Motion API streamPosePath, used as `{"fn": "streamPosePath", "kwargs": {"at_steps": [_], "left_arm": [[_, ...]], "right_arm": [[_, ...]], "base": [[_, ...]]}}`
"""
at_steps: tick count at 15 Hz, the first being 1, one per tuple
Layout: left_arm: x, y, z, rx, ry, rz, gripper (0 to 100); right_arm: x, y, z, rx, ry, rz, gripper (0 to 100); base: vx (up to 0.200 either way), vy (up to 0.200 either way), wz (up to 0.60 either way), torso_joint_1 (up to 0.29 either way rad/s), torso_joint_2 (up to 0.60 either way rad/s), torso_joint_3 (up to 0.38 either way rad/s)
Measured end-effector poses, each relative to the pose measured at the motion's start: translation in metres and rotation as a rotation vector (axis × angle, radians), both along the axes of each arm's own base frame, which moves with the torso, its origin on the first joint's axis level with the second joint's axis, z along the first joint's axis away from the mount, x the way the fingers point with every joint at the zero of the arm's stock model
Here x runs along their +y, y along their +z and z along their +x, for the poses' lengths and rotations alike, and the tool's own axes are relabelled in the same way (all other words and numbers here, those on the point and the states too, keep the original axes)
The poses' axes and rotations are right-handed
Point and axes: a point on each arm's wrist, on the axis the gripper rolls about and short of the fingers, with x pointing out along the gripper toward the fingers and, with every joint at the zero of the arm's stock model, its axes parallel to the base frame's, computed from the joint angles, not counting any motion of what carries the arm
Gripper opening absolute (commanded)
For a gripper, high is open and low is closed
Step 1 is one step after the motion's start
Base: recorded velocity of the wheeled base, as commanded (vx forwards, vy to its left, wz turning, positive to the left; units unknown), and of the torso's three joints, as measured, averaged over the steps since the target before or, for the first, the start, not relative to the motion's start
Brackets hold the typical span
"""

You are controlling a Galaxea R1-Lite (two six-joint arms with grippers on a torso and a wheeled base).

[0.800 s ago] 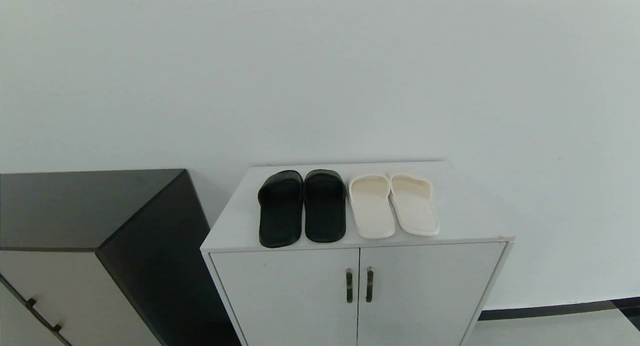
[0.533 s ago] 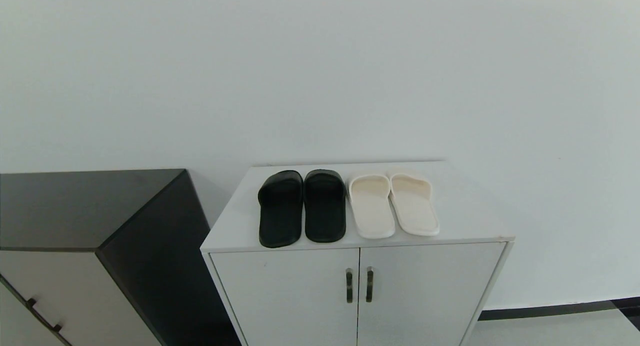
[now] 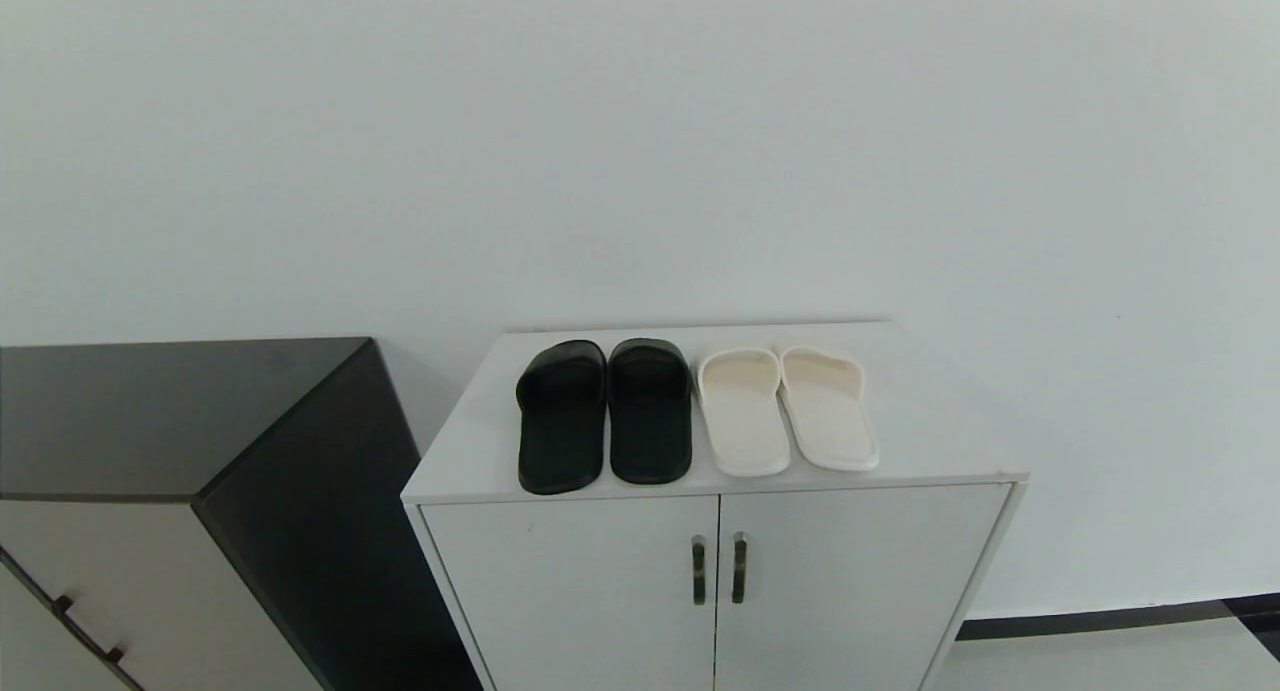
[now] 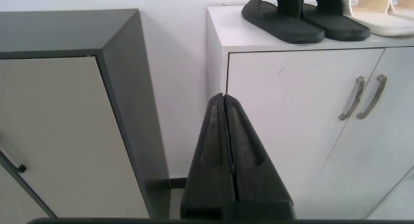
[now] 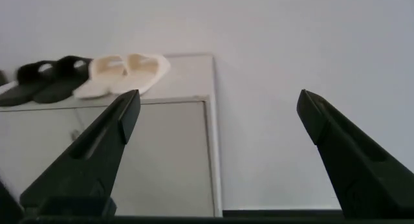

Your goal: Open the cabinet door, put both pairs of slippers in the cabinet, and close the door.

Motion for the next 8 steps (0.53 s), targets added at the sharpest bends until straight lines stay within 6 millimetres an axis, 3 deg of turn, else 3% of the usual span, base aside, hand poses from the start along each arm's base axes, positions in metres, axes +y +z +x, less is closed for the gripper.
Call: {"fn": "streamPosePath", "kwargs": {"at_steps": [4, 8], "left_arm": [[0.000, 0.000, 0.000, 0.000, -0.002, 0.004, 0], [0.000, 0.000, 0.000, 0.000, -0.002, 0.004, 0]], "right_arm": [[0.003, 0.038, 0.034, 0.097, 0.130, 0.008, 100], [0.015, 0.083, 0.092, 0.200, 0.283, 0.107, 100]], "base": [[0.000, 0.000, 0.00, 0.000, 0.00, 0.000], [0.000, 0.000, 0.00, 0.000, 0.00, 0.000]]}}
